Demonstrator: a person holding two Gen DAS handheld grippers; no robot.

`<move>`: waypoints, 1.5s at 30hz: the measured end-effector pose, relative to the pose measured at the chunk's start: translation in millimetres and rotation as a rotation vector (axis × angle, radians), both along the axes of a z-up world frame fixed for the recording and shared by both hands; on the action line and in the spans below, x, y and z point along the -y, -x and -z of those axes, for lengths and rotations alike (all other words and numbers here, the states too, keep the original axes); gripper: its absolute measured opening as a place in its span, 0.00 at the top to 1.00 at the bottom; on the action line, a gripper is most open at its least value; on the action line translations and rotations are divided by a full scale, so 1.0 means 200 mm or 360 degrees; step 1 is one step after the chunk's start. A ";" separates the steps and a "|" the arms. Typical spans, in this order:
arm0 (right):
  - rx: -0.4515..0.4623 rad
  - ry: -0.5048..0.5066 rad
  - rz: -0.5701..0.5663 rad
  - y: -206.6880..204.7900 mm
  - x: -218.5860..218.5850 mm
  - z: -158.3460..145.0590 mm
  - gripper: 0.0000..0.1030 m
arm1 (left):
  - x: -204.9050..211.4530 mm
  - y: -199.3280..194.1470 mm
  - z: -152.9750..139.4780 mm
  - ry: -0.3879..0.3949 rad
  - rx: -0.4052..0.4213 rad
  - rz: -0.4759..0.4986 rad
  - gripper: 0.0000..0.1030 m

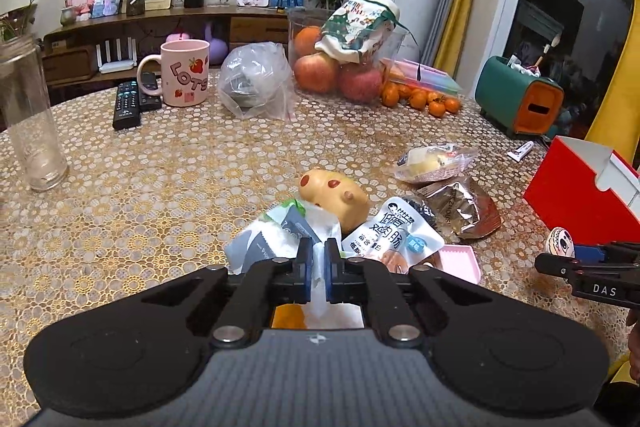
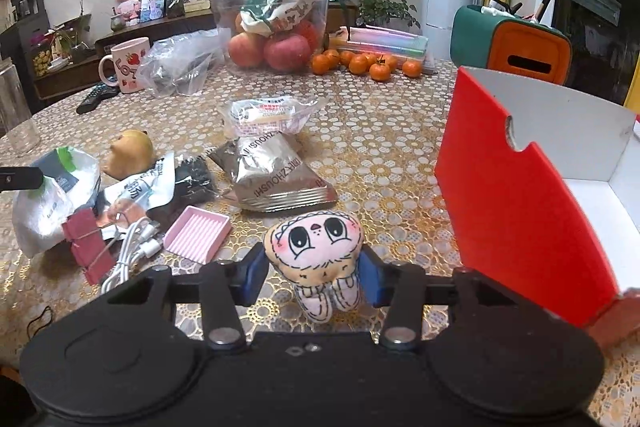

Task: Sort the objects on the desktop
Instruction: 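Carry the plush and tissue pack over the red-and-white box with both tools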

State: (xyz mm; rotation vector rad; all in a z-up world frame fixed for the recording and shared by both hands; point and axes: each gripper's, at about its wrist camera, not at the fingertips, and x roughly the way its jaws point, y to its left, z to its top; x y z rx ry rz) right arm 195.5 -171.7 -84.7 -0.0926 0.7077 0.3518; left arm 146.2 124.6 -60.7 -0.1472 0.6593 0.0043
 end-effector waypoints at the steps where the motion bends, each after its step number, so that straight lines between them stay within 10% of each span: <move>1: 0.0007 0.0000 -0.0002 0.01 0.00 -0.01 0.55 | 0.00 0.01 -0.01 0.0000 0.0006 -0.0004 0.95; 21: 0.0084 -0.0103 -0.0027 0.18 0.18 -0.28 0.55 | 0.14 0.14 -0.30 0.0010 0.0143 0.0036 0.95; 45: 0.0119 -0.0071 0.0166 0.08 0.77 -0.45 0.55 | 0.85 -0.08 -0.50 0.0092 0.0178 0.0417 0.95</move>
